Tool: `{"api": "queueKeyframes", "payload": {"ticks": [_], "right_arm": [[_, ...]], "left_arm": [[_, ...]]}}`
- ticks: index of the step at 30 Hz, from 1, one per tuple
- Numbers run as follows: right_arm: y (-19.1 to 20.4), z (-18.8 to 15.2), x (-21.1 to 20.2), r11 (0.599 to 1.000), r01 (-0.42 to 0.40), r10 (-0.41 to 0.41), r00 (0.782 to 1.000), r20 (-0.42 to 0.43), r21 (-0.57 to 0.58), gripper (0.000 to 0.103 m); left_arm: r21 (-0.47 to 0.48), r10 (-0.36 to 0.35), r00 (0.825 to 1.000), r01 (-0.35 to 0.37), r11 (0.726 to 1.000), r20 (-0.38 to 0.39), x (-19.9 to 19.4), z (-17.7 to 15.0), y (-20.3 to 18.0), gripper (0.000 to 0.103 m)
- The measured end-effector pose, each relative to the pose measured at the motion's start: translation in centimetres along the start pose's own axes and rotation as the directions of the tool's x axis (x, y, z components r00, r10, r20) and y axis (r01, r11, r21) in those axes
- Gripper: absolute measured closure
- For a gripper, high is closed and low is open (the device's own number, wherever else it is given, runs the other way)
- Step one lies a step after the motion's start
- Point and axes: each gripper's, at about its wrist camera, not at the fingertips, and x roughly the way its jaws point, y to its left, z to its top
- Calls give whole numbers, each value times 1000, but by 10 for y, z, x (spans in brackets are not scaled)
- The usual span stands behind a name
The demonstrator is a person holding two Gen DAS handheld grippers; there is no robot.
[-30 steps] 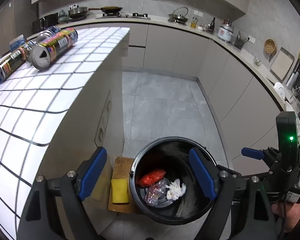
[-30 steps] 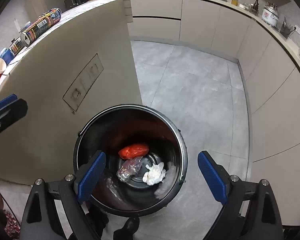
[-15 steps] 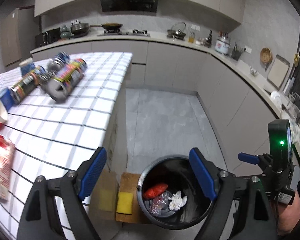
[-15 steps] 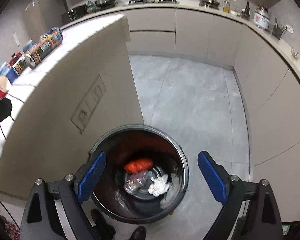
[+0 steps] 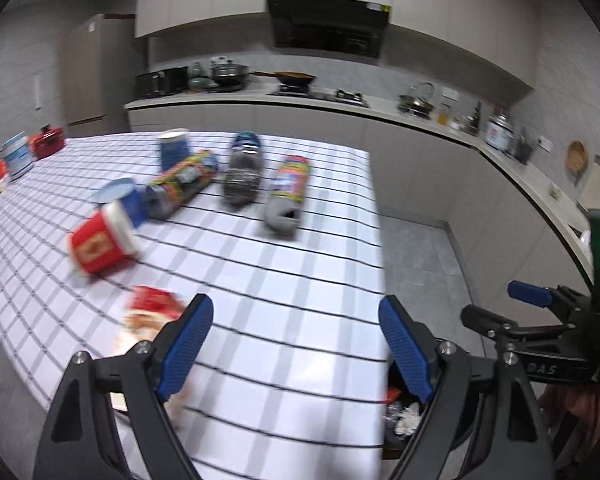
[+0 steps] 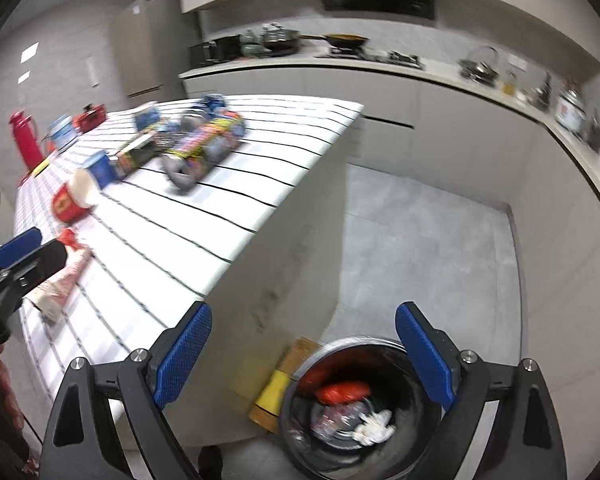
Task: Collect trash
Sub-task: 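Grasp the red paper cup with the left tool while the right tool grasps the spray can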
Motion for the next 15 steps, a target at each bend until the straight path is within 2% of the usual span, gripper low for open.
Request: {"api": "queueKeyframes", "payload": {"ticks": [9,15], "right_arm": [[108,29,26,998,0,0,1000,7,-61,8],[144,58,51,1000,28,-28,1000,6,-5,9]], "left_arm": [[-66,64,998,-65,996,-18,6,5,124,17],[-50,66,997,-67,997,-30,25,17,184,17]]}}
